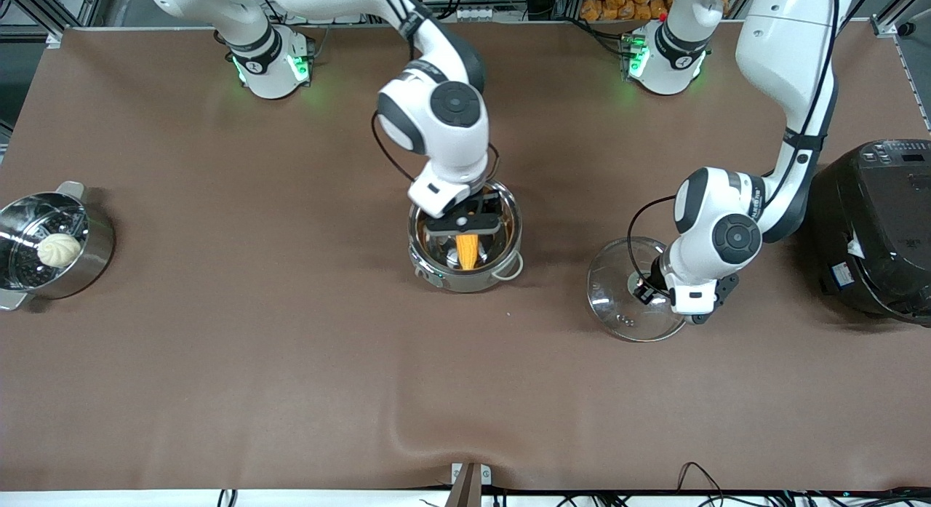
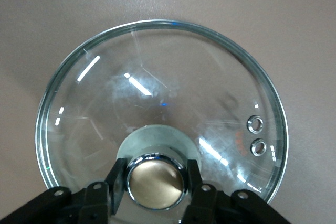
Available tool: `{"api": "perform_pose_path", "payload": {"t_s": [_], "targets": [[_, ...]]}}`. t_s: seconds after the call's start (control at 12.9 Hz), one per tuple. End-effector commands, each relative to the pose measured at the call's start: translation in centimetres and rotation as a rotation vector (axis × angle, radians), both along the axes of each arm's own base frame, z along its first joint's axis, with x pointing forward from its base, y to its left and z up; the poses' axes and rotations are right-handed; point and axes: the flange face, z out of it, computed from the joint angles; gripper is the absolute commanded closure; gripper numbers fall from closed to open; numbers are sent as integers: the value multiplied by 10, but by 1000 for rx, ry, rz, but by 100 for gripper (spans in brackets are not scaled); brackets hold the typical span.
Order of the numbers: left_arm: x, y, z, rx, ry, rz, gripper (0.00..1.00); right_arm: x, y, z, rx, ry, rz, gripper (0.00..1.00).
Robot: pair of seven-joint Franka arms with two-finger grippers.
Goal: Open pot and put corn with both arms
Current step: 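Lower the corn into the pot and open the right gripper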
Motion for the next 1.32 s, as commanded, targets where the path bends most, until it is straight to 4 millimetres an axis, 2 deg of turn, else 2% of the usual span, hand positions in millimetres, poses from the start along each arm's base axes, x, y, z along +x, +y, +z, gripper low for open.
{"api": "perform_pose_path", "payload": {"t_s": [0.0, 0.15, 0.31, 0.54, 0.62, 0.7, 0.85, 1.01, 1.08, 1.24], "targets": [[0, -2, 5, -16, -12, -4, 100, 44, -104, 92, 43, 15, -159, 0], [-1, -2, 1, -13, -5, -5, 100, 58, -189, 148, 91, 108, -289, 0], [-3, -6, -4, -8, 2, -17, 100, 57, -246, 197, 84, 111, -258, 0], [-4, -6, -4, -8, 5, -16, 100, 61, -341, 249, 104, 42, -171, 0], [-4, -5, -4, -8, 6, -19, 69, 60, -375, 255, 96, 39, -138, 0], [-4, -4, -5, -7, 6, -23, 1, 57, -400, 256, 64, 52, -75, 0], [-6, -13, -5, -6, 11, -34, 0, 52, -464, 257, -15, 60, 19, 0], [0, -8, 7, -10, -12, -27, 0, 49, -506, 245, -53, 79, 25, 0], [2, -9, 17, -13, -29, -27, 0, 49, -513, 236, -53, 94, 10, 0], [4, -4, 41, -17, -60, -34, 0, 50, -516, 230, -54, 46, -6, 0]]}}
